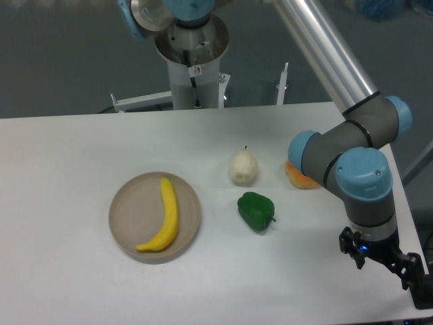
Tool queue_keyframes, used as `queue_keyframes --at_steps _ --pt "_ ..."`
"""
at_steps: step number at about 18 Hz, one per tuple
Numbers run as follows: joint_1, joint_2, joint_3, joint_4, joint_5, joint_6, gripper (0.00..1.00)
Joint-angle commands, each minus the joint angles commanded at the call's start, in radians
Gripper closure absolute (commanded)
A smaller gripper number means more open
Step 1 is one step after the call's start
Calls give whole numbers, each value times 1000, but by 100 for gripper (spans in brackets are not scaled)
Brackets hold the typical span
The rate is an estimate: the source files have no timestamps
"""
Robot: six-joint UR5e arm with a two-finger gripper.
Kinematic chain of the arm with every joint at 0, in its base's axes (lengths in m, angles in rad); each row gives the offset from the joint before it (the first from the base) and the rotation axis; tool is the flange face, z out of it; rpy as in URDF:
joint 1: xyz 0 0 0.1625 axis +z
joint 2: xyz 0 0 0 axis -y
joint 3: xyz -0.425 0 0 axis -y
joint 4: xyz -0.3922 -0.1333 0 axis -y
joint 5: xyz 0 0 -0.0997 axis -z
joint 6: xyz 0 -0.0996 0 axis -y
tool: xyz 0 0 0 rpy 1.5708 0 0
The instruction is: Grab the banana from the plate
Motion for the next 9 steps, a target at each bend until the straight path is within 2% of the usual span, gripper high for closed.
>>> queue_keyframes --at_steps 5,9 --pt "0 9 -3 5 -2 -17 0" --pt "-8 46 -43 2 5 -74 0"
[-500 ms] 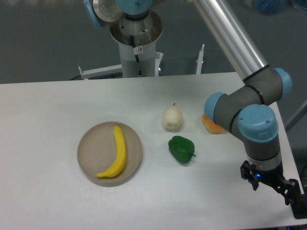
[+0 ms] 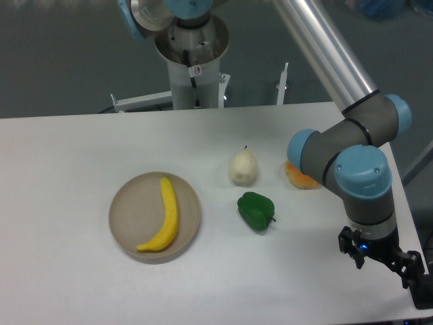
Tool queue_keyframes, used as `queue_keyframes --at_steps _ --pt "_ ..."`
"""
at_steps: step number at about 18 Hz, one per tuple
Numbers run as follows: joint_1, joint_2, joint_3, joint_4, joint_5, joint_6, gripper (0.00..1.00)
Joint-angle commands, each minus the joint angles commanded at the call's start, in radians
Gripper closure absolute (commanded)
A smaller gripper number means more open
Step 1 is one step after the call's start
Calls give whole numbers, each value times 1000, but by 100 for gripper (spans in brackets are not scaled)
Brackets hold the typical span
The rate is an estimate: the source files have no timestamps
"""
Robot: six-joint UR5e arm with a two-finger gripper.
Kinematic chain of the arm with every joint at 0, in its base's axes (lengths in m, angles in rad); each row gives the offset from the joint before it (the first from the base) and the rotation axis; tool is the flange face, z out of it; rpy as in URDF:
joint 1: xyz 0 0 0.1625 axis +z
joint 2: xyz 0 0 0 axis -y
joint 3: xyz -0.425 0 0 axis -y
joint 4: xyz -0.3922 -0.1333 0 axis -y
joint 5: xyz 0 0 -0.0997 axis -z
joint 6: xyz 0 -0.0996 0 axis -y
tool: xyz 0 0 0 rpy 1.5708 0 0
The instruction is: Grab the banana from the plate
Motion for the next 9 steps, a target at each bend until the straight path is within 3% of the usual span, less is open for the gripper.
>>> queue_keyframes --at_steps 3,7,9 --pt "-5 49 -73 -3 8 -18 0" --pt "-31 129 -162 -17 0 -213 0" --pt "-66 170 -212 -58 -5 -305 0"
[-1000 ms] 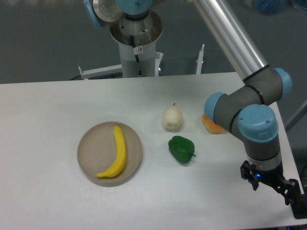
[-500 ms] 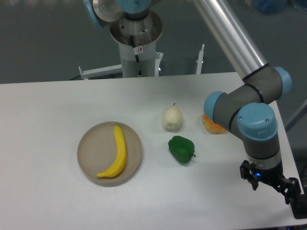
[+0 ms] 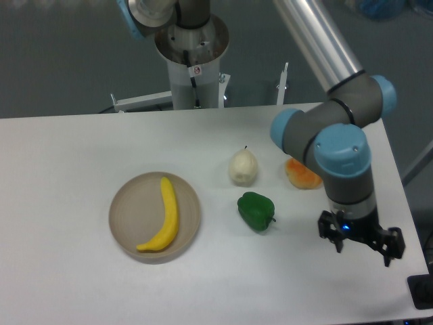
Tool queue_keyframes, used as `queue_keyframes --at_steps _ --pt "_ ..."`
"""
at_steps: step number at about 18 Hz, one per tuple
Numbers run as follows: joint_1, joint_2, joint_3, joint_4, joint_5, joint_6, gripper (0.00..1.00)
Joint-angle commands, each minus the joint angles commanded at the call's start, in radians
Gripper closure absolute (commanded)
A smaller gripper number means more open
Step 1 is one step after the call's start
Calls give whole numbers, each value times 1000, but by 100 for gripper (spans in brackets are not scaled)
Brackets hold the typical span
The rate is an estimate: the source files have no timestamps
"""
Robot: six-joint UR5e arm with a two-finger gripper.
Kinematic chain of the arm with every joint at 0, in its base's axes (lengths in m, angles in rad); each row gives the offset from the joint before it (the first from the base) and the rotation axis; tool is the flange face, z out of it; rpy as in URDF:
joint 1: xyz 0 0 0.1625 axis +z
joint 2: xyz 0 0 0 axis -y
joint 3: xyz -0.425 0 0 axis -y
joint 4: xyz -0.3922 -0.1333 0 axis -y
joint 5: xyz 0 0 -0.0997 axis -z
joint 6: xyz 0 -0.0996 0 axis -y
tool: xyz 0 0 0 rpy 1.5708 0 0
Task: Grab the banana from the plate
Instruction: 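Move the open gripper over the plate above the yellow banana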
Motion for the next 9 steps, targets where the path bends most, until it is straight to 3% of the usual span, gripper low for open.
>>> queue_keyframes --at_steps 4,6,9 --pt "-78 91 -84 -198 -73 -211 0" --pt "-100 123 -121 -233 -141 -249 0" --pt "-144 163 -207 -232 -190 -258 0"
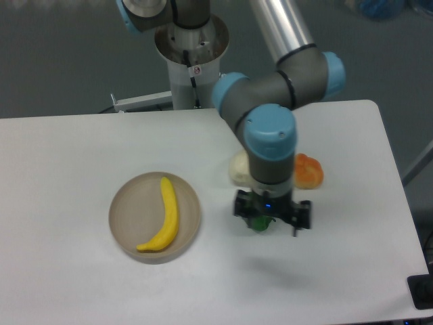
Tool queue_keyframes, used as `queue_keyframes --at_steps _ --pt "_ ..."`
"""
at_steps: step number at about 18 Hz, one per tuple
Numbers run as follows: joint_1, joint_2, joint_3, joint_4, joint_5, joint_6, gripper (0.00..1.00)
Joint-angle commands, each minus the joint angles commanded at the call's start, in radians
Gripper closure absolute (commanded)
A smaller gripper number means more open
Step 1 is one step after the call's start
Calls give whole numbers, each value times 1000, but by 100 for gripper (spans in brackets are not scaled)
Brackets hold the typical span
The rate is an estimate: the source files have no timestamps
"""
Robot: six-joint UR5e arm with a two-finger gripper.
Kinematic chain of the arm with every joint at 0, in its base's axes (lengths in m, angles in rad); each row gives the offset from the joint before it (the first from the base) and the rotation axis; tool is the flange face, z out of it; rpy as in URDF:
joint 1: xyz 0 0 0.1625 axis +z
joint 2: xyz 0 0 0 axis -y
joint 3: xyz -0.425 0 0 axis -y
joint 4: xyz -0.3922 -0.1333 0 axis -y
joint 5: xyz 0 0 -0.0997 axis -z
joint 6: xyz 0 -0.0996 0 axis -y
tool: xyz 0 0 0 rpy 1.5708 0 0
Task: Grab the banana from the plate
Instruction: 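Move the open gripper over the plate above the yellow banana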
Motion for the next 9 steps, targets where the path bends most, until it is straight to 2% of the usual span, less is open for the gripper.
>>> queue_keyframes --at_steps 2,5,9 --pt "-31 31 -89 14 12 -17 0" --pt "-72 31 -135 49 11 -57 0" --pt "-123 9 -218 187 14 -144 0"
